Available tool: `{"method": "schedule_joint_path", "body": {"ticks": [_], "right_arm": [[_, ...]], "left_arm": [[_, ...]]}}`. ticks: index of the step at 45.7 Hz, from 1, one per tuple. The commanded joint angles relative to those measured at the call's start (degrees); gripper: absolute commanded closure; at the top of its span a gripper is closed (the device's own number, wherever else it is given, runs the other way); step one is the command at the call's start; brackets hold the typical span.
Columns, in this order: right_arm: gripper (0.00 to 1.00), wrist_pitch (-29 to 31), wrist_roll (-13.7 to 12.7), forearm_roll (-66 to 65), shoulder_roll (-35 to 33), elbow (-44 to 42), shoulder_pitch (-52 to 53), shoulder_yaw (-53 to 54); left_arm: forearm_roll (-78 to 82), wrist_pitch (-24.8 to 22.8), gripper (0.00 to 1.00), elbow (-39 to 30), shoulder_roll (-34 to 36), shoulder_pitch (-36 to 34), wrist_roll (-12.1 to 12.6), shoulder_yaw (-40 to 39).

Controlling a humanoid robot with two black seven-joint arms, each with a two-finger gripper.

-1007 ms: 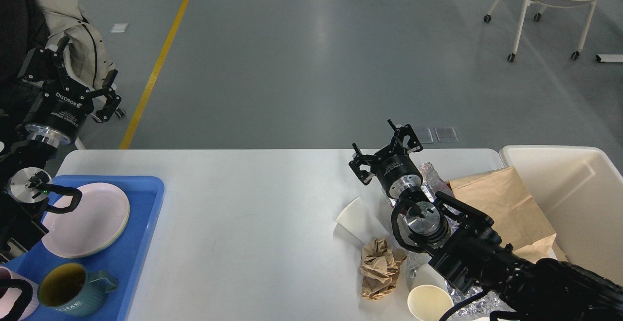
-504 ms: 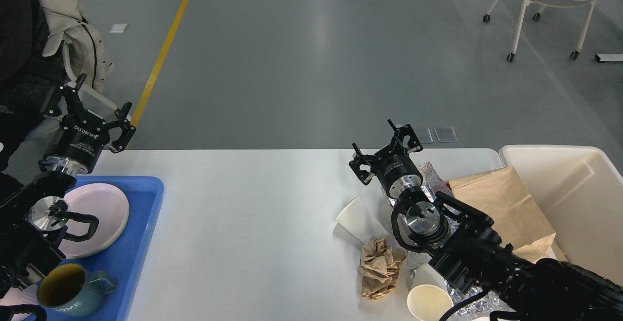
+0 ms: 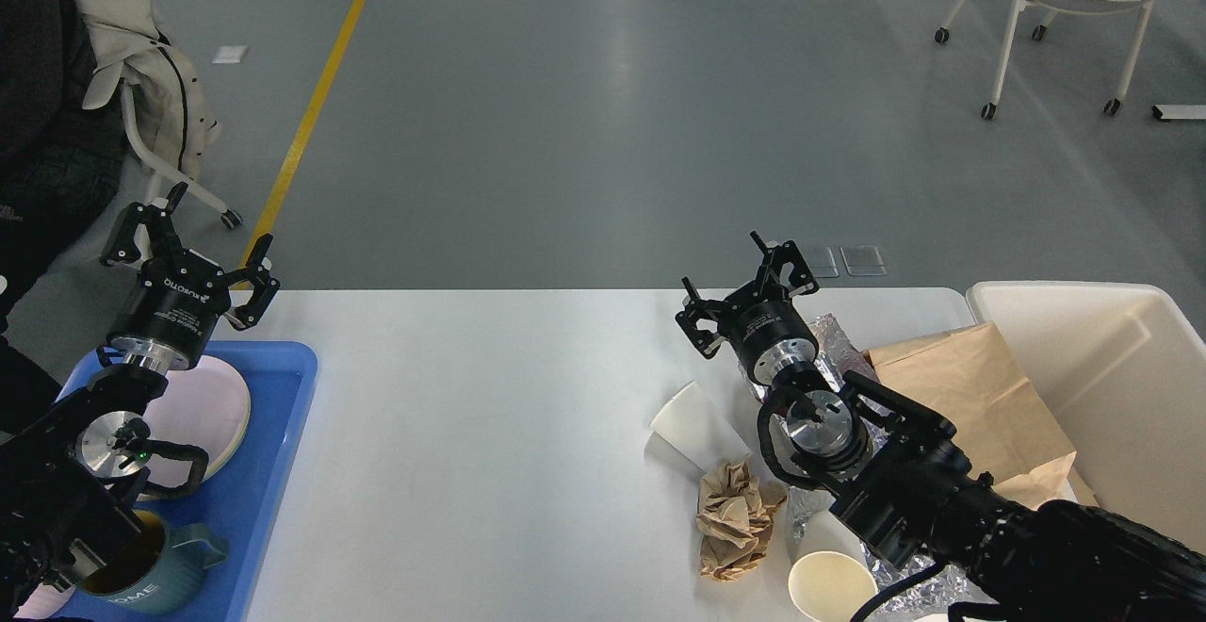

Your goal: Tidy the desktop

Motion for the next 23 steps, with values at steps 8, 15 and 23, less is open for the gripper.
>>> {"method": "schedule_joint_path", "body": {"ticks": [8,15,23], "right_arm": [[0.0,0.0,0.0,0.0,0.0,0.0,-0.1,0.0],[0.0,0.0,0.0,0.0,0.0,0.0,-0.1,0.0],[0.0,0.0,0.0,0.0,0.0,0.0,0.0,0.0]], "left_arm": [[-0.7,-0.1,0.0,0.0,-0.3,1.3,-0.5,-2.6],[-0.8,-0.1,0.0,0.0,-0.3,1.3,-0.5,-2.6],[-0.8,-0.1,0.0,0.0,-0.3,1.3,-0.5,-2.6]]}}
